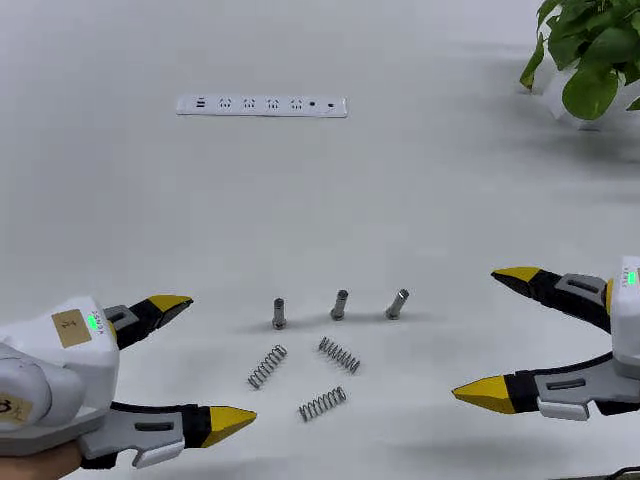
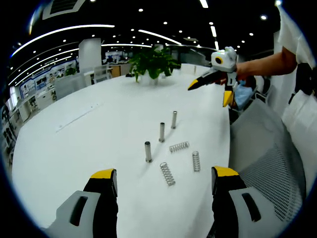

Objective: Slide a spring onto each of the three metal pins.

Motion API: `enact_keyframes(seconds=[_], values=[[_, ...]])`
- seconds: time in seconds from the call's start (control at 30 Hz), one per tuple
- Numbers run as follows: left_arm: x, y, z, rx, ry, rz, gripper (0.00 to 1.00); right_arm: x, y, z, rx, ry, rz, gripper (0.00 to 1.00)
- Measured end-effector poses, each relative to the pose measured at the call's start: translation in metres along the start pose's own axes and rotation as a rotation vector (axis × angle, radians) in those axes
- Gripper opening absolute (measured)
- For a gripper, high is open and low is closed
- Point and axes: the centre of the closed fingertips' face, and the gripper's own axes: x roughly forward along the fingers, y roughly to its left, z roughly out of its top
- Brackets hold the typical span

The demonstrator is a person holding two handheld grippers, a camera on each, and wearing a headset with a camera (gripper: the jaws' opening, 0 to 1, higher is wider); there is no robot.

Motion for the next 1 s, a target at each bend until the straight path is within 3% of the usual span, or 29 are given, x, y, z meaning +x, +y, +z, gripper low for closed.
enact_keyframes(seconds=[0.27,0.43,0.6,0.73,0.77,1.0], values=[[0.018,-0.005,-0.014,-0.015,0.100,0.001,0.57,-0.005,0.004,-0.008,0.010,-0.004,0.016,0.91],[0.028,-0.007,-0.029,0.012,0.219,-0.007,0.49,-0.006,0.004,-0.014,0.021,-0.007,0.017,0.90],[0.040,-0.008,-0.034,-0.029,0.250,-0.009,0.38,-0.005,0.007,-0.017,0.027,-0.007,0.022,0.90],[0.048,-0.014,-0.041,-0.063,0.305,-0.022,0.36,-0.007,0.008,-0.018,0.034,-0.011,0.020,0.89],[0.050,-0.014,-0.046,-0.066,0.335,-0.020,0.35,-0.007,0.008,-0.018,0.035,-0.014,0.018,0.89],[0.064,-0.014,-0.053,-0.076,0.365,-0.029,0.27,-0.007,0.006,-0.023,0.045,-0.018,0.017,0.88]])
